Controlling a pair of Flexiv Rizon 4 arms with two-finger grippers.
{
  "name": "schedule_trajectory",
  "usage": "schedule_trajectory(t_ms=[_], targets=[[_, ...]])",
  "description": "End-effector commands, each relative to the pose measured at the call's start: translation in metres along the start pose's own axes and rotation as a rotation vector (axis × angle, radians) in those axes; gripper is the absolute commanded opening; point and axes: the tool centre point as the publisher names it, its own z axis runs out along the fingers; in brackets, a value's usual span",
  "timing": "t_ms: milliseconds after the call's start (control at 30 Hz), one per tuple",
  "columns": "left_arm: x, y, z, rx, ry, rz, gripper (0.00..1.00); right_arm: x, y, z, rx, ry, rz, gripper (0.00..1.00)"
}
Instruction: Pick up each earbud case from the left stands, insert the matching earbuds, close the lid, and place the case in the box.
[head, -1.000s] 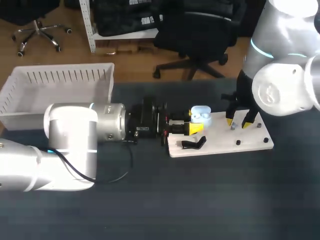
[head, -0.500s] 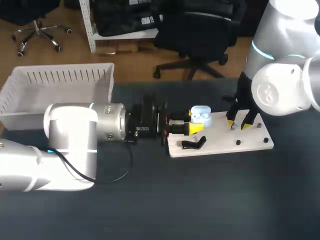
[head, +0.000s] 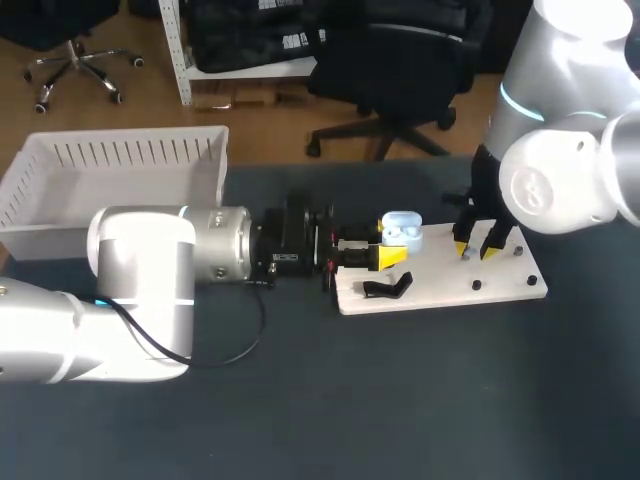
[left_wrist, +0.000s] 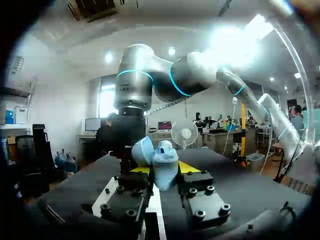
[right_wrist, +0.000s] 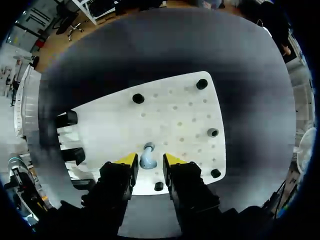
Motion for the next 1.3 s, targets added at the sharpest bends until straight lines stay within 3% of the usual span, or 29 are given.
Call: schedule_trajectory(t_ms=[33,233,367,800,1300], targets=[[0.001,0.000,0.000,0.000,-0.001,0.000,0.00,-0.001,0.002,0.000,-0.001,0.003,0.000,0.31],[0.001,0.000,0.000,0.000,-0.001,0.000,0.00,-0.002,0.004,0.001,0.002,0.002,-0.002,0.25],[0.001,0.000,0.000,0.000,-0.001,0.000,0.00,-0.002,0.004,0.002,0.009,0.004,-0.001,0.00],[0.001,0.000,0.000,0.000,-0.001,0.000,0.00,0.000,0.003,-0.014,0.006,-0.009,0.019,0.00],[0.001,0.000,0.000,0.000,-0.001,0.000,0.00,0.015,-0.016,-0.113,0.016,-0.108,0.136,0.00]])
